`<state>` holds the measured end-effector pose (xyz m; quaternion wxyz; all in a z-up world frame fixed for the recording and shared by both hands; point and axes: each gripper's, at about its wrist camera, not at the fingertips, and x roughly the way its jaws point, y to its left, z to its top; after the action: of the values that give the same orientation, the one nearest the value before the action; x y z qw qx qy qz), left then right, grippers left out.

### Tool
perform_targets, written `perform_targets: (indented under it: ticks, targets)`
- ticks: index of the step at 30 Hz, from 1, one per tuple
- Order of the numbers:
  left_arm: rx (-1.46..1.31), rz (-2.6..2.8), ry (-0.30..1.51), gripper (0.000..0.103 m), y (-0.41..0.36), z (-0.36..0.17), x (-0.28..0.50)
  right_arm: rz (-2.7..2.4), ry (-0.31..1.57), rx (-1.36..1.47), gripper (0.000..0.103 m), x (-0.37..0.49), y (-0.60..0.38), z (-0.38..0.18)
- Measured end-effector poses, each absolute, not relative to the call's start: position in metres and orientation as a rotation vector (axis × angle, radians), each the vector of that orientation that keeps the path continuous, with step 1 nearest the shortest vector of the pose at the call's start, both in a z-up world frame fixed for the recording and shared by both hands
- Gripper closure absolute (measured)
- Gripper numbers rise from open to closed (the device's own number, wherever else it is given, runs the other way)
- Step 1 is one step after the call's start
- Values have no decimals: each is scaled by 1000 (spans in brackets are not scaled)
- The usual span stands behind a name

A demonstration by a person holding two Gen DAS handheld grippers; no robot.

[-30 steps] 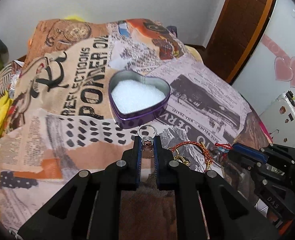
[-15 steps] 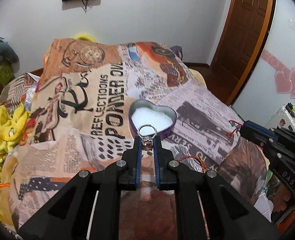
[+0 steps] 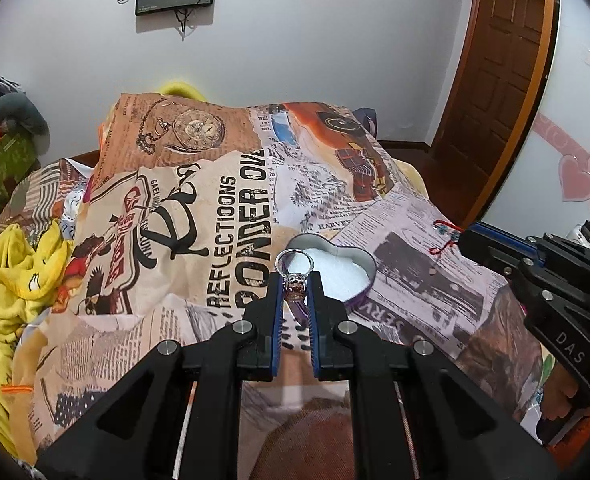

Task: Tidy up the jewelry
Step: 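Carry both items over the heart tin and open both grippers to drop them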

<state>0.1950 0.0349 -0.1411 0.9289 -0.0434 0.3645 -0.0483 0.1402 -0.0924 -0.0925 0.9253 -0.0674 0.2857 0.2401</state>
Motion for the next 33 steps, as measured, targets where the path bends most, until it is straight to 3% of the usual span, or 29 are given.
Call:
perform_targets:
  ticks: [33]
  targets:
    - [-91,-197,916,92,21,-203,272,611,839,-167,96,224,-70,-164]
